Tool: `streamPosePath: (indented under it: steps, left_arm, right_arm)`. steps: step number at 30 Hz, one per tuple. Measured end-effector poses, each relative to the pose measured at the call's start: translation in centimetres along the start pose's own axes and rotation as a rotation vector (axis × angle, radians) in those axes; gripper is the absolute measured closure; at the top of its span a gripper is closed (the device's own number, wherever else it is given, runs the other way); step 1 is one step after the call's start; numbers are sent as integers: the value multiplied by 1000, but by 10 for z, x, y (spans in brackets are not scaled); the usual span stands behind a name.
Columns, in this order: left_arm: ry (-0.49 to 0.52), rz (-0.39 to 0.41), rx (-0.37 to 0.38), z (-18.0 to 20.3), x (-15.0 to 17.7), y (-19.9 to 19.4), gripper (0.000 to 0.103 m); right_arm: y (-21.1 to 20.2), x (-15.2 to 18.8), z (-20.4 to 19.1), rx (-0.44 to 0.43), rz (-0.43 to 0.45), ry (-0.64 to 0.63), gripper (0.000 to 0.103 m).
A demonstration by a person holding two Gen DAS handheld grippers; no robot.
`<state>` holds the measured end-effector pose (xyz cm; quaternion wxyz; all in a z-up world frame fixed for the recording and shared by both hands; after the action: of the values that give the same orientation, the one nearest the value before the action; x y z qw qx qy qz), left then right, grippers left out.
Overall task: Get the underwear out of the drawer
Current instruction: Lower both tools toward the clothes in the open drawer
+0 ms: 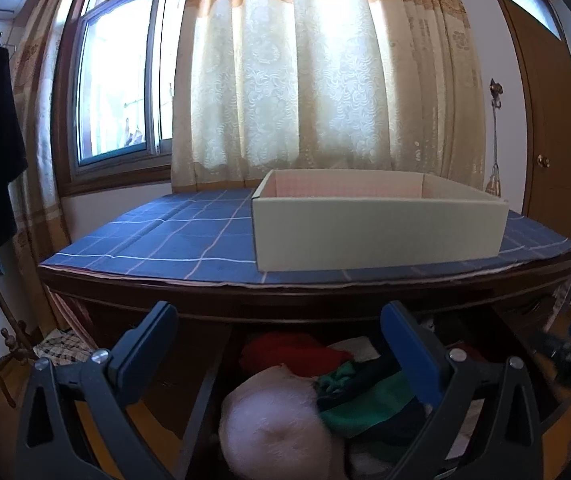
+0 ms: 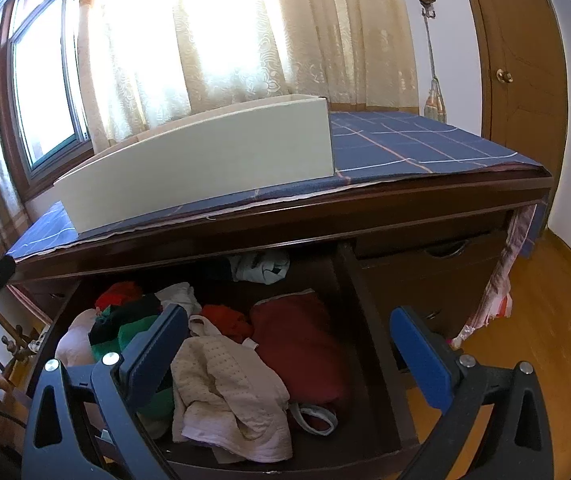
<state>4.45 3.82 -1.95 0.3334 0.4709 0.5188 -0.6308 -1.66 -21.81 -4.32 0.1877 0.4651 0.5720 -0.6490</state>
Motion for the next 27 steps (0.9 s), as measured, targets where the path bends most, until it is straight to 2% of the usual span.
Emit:
streamPosePath:
  steps: [6,11,16,19,24,27]
  left_arm:
    - [-59,-71,10,1,-7,11,0]
    - [-109,-126,8,0,6,18,0]
    - [-123,-256,13,1,27,36,0]
    - [-129,-252,15,3,29,35,0]
    - [-73,-219,-14,9,28,29,0]
    - [-71,-232,-13,9,29,32,0]
  right_arm:
    - [2,0,2,8,-5,-6,1]
    - [2,1,7,4,-14,7,1]
    - [2,3,9,1,-18,-6,1]
    - [4,7,9,-12,-33,-7,1]
    - [5,9,8,-17,-40,-15,1]
    - [6,12,6,-22,-50,-22,1]
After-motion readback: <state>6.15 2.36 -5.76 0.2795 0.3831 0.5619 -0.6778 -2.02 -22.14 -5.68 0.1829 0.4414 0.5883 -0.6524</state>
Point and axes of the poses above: each gripper's, at about its wrist camera, not at the fingertips, and y roughly the way its jaws point, z to its right, x to its underside, the point moved 5 cm from there along y, roughly the way its jaws point, and after that the axes turned 4 degrees about x, right-handed, at the moved point
